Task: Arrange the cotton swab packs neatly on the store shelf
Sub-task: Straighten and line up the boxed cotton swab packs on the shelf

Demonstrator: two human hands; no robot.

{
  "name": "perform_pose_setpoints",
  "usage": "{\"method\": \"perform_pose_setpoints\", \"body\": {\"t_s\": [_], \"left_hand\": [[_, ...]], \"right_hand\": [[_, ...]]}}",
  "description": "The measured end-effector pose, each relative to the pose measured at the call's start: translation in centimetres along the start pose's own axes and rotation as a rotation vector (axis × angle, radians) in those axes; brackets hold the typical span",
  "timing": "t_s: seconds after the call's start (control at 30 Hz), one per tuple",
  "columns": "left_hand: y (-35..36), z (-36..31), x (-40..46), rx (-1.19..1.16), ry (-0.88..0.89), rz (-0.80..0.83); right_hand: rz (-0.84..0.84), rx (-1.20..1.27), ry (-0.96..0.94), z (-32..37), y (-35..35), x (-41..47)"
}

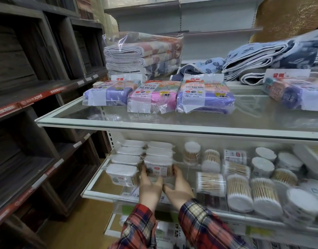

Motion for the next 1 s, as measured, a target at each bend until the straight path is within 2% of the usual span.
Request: {"method": "perform_pose_setpoints", "body": {"t_s": [0.27,0.53,0.77,1.0], "left_hand": [[0.0,-0.1,-0.2,-0.020,-0.007,-0.010],[-0.2,-0.4,-1.1,-0.060,0.009,0.004],[1.1,-1.2,-3.1,0.003,0.055,0.049],[3.0,-4.6,-5.4,0.006,0.181,0.082]], "right_hand": [[0.044,-0.029,-0.021,-0.1,0.4,-0.1],[0.006,0.058,-0.006,0.1,-1.1,-0.7],[-0.056,0.199,0.028,-0.9,-3.1,-0.6],[-0.047,0.395,-0.042,-0.2,-5.6,-1.0]]}}
Point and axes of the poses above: each hand's wrist, its own x-axis towards the middle knuckle, its own y-axis out of the palm, z = x × y, the point moved 9 cm from there along x, towards the middle knuckle, and after that the axes turned 3 degrees about -x, right-handed, at the moved point
